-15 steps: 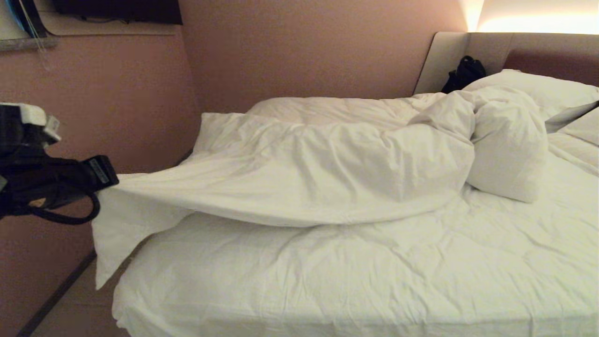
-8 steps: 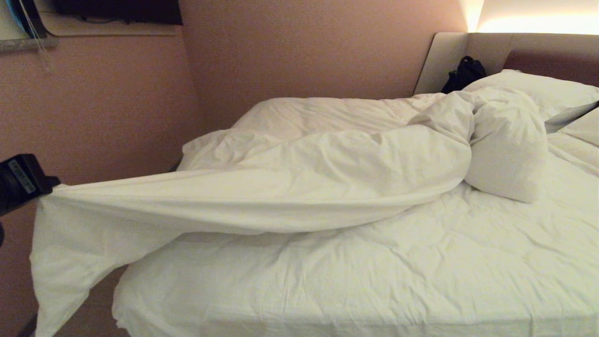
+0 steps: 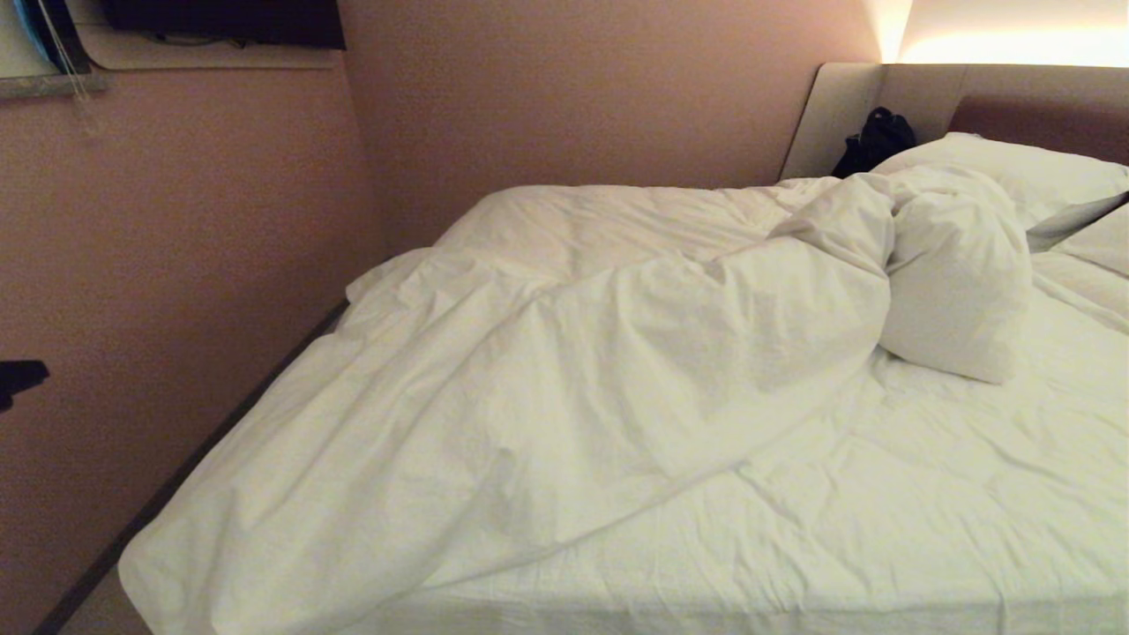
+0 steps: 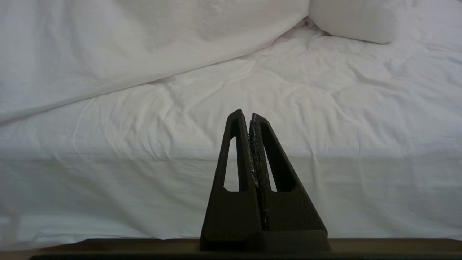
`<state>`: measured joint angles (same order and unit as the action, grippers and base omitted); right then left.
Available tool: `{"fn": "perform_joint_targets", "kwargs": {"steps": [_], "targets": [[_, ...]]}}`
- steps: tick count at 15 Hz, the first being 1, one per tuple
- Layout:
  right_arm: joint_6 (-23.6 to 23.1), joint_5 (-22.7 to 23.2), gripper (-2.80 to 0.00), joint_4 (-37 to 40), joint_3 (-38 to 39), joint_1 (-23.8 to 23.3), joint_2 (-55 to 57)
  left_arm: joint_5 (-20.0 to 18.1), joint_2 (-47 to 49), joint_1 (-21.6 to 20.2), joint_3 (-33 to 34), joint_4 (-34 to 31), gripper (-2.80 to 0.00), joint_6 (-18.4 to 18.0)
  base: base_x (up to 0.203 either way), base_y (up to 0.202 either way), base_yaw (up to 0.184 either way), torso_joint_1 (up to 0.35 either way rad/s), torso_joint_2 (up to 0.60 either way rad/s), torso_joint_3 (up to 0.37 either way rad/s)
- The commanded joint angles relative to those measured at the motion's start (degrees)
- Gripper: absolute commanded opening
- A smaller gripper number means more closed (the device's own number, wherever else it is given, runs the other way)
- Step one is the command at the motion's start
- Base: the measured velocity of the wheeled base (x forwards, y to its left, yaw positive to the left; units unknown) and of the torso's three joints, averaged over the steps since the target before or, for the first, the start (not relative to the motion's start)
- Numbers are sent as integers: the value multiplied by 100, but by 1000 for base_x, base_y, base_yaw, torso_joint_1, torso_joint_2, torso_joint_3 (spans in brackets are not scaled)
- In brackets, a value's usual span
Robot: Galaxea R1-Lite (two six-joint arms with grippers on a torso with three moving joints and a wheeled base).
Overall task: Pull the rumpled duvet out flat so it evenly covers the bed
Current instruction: Flatten the corners of the folded blanket
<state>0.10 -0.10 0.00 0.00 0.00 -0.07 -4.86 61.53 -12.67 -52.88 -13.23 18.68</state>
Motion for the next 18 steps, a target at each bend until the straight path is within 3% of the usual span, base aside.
{"fn": "perform_joint_targets", "kwargs": {"steps": [1, 9, 10, 15, 16, 18], "targets": [[-1, 1, -280, 0, 0, 0, 7, -21, -62, 16, 24, -13, -280, 13, 0, 0, 0, 0, 0, 0], [-1, 1, -280, 0, 0, 0, 7, -755, 550, 325, 33, 29, -280, 10, 0, 0, 0, 0, 0, 0], [-1, 1, -280, 0, 0, -3, 7, -750, 741, 396, 44, 30, 0, -4, 0, 0, 0, 0, 0, 0], [-1, 1, -280, 0, 0, -2, 7, -731, 1876, 457, 102, 58, 0, -135, 0, 0, 0, 0, 0, 0], [-1, 1, -280, 0, 0, 0, 7, -725, 2060, 457, 190, 116, 0, -334, 0, 0, 0, 0, 0, 0], [-1, 1, -280, 0, 0, 0, 7, -676, 2380, 452, 458, 413, 0, -1075, 0, 0, 0, 0, 0, 0]]}}
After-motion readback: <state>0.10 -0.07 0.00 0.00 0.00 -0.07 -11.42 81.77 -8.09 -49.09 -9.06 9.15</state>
